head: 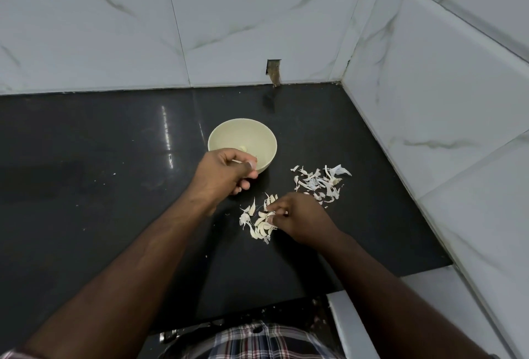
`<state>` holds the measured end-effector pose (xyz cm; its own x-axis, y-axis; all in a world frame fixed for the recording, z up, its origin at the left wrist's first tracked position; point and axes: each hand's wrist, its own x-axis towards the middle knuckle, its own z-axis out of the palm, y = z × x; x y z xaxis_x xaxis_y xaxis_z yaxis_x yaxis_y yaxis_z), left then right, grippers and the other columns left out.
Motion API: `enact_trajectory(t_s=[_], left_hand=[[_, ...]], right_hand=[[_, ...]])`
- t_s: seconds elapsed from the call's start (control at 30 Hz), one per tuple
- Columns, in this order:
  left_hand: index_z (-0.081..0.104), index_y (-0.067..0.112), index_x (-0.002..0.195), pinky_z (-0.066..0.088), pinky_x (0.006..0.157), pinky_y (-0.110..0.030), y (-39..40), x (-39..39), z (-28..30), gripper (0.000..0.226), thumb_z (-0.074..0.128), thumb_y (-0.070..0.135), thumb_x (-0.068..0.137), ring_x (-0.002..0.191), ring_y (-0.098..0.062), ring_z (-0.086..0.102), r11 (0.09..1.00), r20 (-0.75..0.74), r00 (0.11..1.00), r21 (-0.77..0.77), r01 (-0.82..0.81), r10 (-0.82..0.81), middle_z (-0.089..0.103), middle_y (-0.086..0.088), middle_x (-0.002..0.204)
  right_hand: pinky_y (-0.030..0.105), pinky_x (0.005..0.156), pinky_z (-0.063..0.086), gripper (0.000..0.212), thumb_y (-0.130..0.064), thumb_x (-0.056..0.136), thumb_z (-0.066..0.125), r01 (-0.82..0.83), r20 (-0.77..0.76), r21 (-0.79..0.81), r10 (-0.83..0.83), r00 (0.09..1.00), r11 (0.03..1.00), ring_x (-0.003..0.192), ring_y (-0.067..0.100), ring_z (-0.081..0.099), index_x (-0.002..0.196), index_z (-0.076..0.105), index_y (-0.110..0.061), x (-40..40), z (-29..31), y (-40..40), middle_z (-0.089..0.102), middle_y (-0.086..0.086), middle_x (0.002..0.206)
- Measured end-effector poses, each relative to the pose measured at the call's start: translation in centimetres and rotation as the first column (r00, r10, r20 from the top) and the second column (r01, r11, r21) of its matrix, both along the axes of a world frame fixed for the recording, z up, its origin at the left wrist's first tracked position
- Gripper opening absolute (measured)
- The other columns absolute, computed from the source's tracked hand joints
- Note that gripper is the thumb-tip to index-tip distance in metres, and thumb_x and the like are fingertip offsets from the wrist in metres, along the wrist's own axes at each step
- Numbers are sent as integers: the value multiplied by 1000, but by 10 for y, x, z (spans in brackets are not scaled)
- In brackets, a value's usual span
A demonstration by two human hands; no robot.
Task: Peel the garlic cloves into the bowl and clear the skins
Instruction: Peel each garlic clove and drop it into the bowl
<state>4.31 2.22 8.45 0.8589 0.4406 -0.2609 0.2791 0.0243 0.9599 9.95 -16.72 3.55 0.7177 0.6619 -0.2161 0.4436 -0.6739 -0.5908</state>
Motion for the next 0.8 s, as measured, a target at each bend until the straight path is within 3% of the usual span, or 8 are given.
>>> enact_trajectory(t_s=[0.07,0.2,0.27,0.37,0.5,0.57,0.67,0.8], left_hand=[[72,9,87,43,44,-18,-2,-6,-9,7,68,5,91,49,-10,56,993,-65,993,63,99,-95,72,-5,71],[71,15,83,53,60,-26,0,-18,-34,9,72,7,85,56,-12,64,933,-243,944,228,280,-224,72,-2,67],[71,19,83,58,67,-27,-1,-22,-41,12,70,7,83,60,-12,69,885,-313,920,323,336,-235,74,3,69],[71,20,85,60,73,-28,-8,-26,-43,14,67,7,84,64,-8,71,825,-349,904,413,387,-249,75,7,73],[71,23,87,59,74,-30,-9,-28,-48,12,69,12,84,63,-6,68,827,-308,924,442,348,-225,74,6,74],[73,23,87,58,74,-30,-8,-27,-49,9,72,14,85,65,-9,68,866,-270,937,388,315,-220,75,4,75],[74,14,90,58,67,-29,-13,-25,-46,5,71,9,90,67,-13,67,971,-169,964,86,222,-205,75,-6,77],[71,4,95,52,57,-18,-23,-23,-39,8,73,1,88,65,-11,65,976,-83,987,-180,121,-137,72,-7,72]], right_hand=[[21,75,38,22,-28,90,68,-49,86,-19,51,995,999,83,6,56,111,76,-25,-2,-4,6,52,-16,77],[32,82,50,26,-33,92,58,-86,151,-115,103,983,990,100,21,61,111,74,-26,-4,-3,18,65,0,99],[35,76,51,30,-36,87,52,-104,150,-168,129,980,980,96,24,61,104,73,-23,-5,-2,23,62,3,92],[30,71,47,23,-35,83,54,-76,136,-150,96,986,986,90,20,60,94,72,-25,-5,-4,25,57,-3,86],[28,72,44,4,-31,82,67,31,128,-49,-25,991,998,82,8,55,82,68,-27,-5,2,24,55,-10,85],[28,74,47,3,-28,81,67,112,88,24,-114,990,993,80,7,58,80,65,-27,-2,6,22,62,-10,83],[23,65,47,7,-22,81,72,232,-66,156,-224,972,960,65,2,59,82,66,-25,-1,10,17,66,-9,72],[28,70,57,23,-4,78,80,331,-341,347,-211,916,877,69,6,65,88,68,-22,-4,11,13,72,-2,80]])
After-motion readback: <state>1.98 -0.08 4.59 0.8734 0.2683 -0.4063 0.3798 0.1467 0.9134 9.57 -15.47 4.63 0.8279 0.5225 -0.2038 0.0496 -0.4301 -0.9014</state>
